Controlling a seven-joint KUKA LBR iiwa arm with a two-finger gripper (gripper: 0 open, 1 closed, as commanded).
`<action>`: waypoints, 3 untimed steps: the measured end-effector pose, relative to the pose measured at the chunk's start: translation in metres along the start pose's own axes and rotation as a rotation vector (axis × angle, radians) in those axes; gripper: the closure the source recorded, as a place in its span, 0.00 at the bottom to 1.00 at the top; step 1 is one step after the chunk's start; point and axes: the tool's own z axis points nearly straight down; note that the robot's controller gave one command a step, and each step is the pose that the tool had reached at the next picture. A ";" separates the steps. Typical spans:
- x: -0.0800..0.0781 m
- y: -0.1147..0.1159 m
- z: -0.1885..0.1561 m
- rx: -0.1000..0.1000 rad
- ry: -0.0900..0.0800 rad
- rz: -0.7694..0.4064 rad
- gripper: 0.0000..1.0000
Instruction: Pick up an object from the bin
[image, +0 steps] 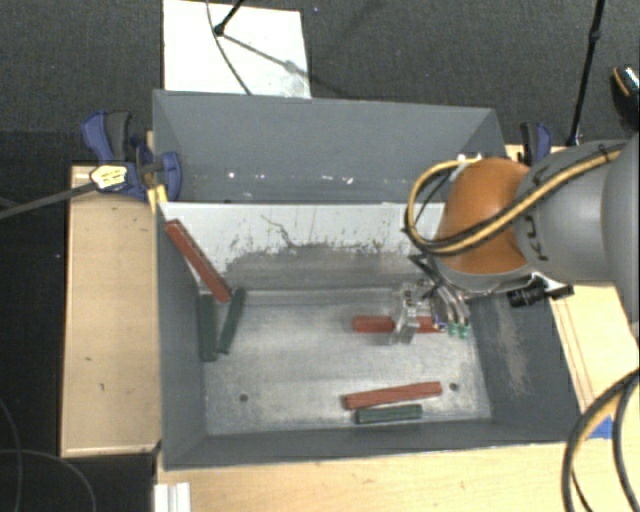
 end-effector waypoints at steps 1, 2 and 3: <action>-0.001 0.000 -0.019 0.000 -0.002 -0.003 1.00; -0.003 0.000 -0.050 -0.001 -0.003 -0.007 1.00; -0.005 0.001 -0.079 -0.001 -0.002 -0.010 1.00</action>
Offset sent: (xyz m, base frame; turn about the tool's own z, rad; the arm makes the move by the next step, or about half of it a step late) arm -0.0002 0.0001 0.0178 0.0000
